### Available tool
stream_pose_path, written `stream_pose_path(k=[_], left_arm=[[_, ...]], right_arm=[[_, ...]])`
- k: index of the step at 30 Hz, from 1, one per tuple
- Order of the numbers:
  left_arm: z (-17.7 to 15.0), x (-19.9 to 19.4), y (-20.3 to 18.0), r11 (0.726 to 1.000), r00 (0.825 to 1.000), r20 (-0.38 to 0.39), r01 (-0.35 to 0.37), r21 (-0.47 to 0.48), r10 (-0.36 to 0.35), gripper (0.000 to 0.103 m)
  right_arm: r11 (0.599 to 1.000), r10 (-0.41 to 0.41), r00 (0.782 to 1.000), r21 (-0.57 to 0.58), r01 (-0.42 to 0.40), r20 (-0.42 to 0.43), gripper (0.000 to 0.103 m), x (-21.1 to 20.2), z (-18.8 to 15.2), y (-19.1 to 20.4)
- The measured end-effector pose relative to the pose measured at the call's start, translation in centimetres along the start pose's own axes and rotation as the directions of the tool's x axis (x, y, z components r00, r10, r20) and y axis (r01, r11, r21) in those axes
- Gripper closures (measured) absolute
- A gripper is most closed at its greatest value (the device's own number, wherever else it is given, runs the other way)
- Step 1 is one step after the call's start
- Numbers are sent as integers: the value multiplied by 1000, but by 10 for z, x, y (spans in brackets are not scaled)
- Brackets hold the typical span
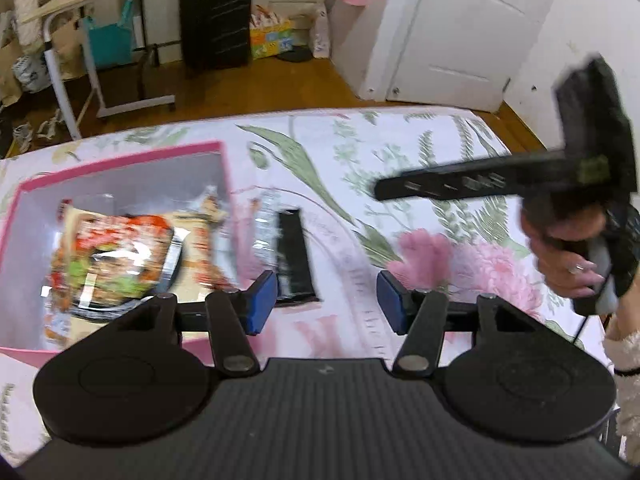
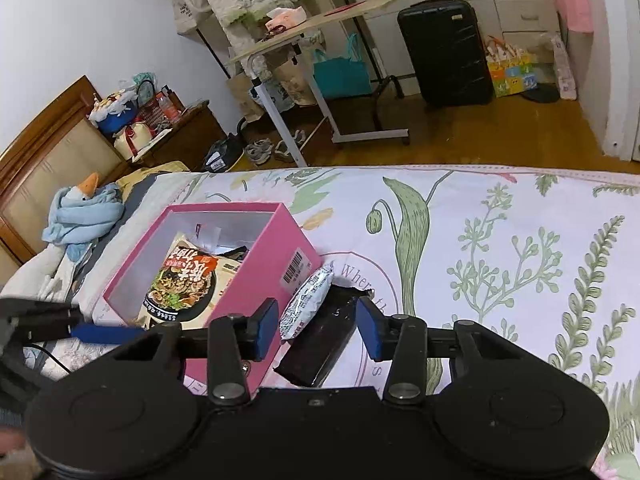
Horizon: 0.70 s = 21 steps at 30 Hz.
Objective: Organize snacks
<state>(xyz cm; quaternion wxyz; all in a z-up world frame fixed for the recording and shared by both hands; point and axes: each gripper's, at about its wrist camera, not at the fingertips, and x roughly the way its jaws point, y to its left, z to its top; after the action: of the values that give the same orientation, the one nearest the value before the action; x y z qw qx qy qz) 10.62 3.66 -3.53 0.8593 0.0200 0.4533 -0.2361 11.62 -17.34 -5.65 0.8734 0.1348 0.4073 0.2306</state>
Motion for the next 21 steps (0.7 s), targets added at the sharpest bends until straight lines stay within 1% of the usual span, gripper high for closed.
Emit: stream_pose_path(k=[2, 6, 8, 10, 13, 15, 16, 18, 20, 21], left_arm=[[-4, 15, -16, 1000, 1000, -1, -20, 7, 20, 50], [-14, 51, -37, 992, 992, 26, -125, -3, 125, 51], [-19, 66, -43, 984, 982, 54, -178, -19, 179, 52], [-21, 81, -47, 967, 964, 79, -251, -34, 253, 52], [-25, 105, -48, 931, 927, 101, -354, -84, 362, 52], [-27, 116, -49, 909, 904, 111, -401, -114, 413, 55], [-27, 122, -51, 897, 892, 115, -424, -125, 437, 55], [-26, 132, -54, 882, 877, 122, -448, -146, 465, 55], [-24, 138, -54, 869, 866, 119, -465, -171, 486, 55], [-23, 142, -54, 858, 856, 119, -477, -188, 502, 55]], right_arm=[[1000, 21, 1000, 6, -21, -9, 54, 9, 1, -7], [996, 88, 994, 26, -86, -65, 54, 36, 3, -14], [994, 106, 989, 31, -103, -106, 54, 52, 7, -16], [994, 108, 983, 39, -104, -149, 54, 69, 12, -18], [991, 127, 973, 61, -117, -194, 53, 91, 22, -25], [987, 149, 964, 86, -133, -220, 53, 104, 29, -31], [986, 155, 961, 100, -135, -228, 52, 110, 31, -33], [983, 166, 955, 114, -141, -247, 49, 122, 34, -35], [981, 177, 948, 119, -150, -265, 48, 133, 35, -35], [981, 182, 946, 121, -154, -269, 48, 139, 36, -34]])
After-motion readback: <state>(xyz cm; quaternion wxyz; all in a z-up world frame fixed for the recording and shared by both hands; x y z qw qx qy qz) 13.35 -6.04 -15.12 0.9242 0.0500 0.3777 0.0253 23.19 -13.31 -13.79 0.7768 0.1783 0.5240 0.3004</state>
